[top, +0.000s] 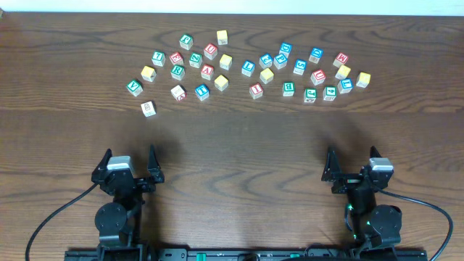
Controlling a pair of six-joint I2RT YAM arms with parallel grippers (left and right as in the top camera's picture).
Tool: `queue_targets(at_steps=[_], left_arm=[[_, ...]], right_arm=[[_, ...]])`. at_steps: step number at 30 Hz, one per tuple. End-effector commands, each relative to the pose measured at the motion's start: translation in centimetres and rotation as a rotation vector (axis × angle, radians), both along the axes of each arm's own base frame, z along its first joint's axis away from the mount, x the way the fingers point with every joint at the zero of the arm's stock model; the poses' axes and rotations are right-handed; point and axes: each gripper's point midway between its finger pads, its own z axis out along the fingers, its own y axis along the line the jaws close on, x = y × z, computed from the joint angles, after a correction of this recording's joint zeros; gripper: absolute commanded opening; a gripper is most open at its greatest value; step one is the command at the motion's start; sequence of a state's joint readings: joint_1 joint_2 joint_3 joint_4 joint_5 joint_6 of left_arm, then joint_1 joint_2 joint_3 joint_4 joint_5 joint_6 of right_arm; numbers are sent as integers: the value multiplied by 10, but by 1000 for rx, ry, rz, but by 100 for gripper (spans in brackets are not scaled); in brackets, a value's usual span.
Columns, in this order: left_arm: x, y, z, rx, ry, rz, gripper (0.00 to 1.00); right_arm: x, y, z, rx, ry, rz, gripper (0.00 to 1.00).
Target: Spell out CORL
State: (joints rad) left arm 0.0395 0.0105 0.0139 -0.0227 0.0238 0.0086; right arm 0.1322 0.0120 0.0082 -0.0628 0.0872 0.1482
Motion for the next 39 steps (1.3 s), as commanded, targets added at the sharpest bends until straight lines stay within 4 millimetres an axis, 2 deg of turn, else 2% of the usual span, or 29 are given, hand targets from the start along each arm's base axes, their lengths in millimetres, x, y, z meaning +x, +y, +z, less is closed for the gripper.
queue_targets(at_steps=[1,15,22,31,39], left_arm=[[-2,4,-15,17,54,19,98],[-1,4,-10,17,38,19,97],[-2,4,5,19,16,20,97],[3,8,44,23,19,40,97],[33,9,88,41,92,35,97]], right_arm=[[0,-4,-1,-9,1,-22,99],[0,-13,3,-10,-16,-72,99],[1,-14,25,-140,-103,-74,99],[-2,-15,51,-133,-180,-84,99],[-4,-15,84,-127,-216,-86,99]])
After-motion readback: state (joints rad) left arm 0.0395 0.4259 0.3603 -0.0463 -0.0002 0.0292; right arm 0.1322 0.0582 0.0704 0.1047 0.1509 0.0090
